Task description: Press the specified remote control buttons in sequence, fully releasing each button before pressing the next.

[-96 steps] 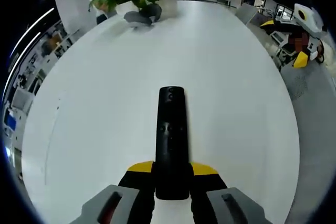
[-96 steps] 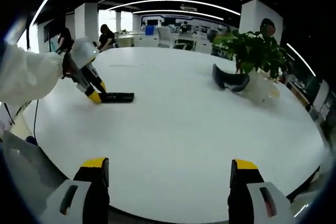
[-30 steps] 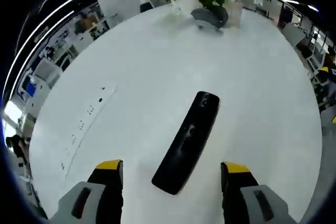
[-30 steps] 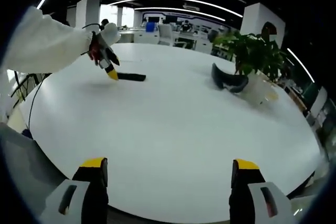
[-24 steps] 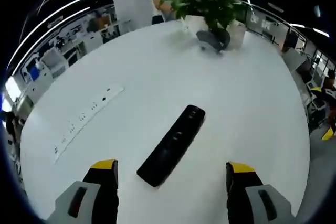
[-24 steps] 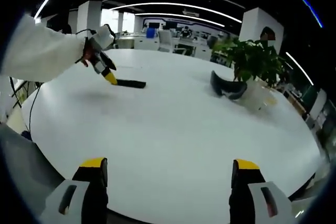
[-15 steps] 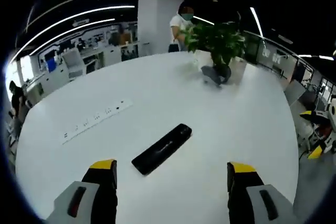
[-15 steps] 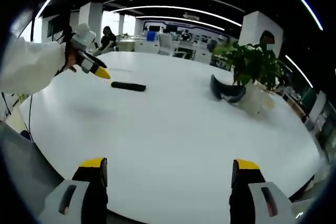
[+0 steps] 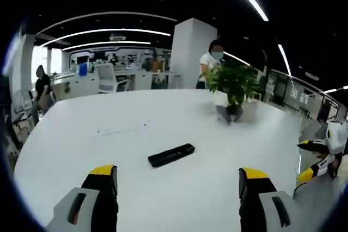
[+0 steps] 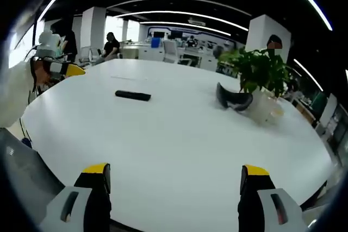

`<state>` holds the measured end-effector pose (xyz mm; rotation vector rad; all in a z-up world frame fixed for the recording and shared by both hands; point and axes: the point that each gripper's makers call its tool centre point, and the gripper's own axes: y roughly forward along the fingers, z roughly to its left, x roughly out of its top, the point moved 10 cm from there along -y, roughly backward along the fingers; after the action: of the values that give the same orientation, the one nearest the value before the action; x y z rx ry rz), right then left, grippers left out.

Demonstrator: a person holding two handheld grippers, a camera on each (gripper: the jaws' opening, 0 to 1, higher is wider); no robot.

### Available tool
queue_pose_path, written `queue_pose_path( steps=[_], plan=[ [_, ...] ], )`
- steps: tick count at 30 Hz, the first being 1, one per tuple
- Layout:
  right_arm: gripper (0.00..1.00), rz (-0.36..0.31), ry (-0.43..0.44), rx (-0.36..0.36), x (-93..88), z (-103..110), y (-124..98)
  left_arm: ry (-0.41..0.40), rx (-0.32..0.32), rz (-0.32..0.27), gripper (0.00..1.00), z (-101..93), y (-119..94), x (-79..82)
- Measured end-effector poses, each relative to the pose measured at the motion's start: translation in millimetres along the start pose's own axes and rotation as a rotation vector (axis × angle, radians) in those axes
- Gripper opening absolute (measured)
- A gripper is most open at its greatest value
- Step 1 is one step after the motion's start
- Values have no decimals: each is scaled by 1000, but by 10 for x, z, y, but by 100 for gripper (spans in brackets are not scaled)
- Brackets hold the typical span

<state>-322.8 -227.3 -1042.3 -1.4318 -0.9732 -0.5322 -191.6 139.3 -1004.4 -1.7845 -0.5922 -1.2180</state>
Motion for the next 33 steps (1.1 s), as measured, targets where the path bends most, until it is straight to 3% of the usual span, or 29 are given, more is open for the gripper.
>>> queue_pose_path(
  steps=[1,7,10,13,17,23,33],
  plan=[
    [99,-3,-1,-1,1,2,-3,-33,18,-23,96,-56,-90,-33],
    [99,-27,-10,2,24,9,-19,-40,82,-56,96,-237,-478,-280],
    [99,-28,-10,4,24,10,-22,4,142,-66,96,-287,-628,-379],
    [99,-49,-6,6,40,9,-41,22,155,-54,96,-345,-733,-510],
    [99,-29,-13,19,30,22,-30,-6,167,-33,100,-382,-806,-632],
    [97,-64,-27,41,60,50,-58,-17,204,-64,100,-396,-865,-715],
    [96,-74,-24,56,61,54,-63,-27,193,-66,100,-366,-850,-836]
  ],
)
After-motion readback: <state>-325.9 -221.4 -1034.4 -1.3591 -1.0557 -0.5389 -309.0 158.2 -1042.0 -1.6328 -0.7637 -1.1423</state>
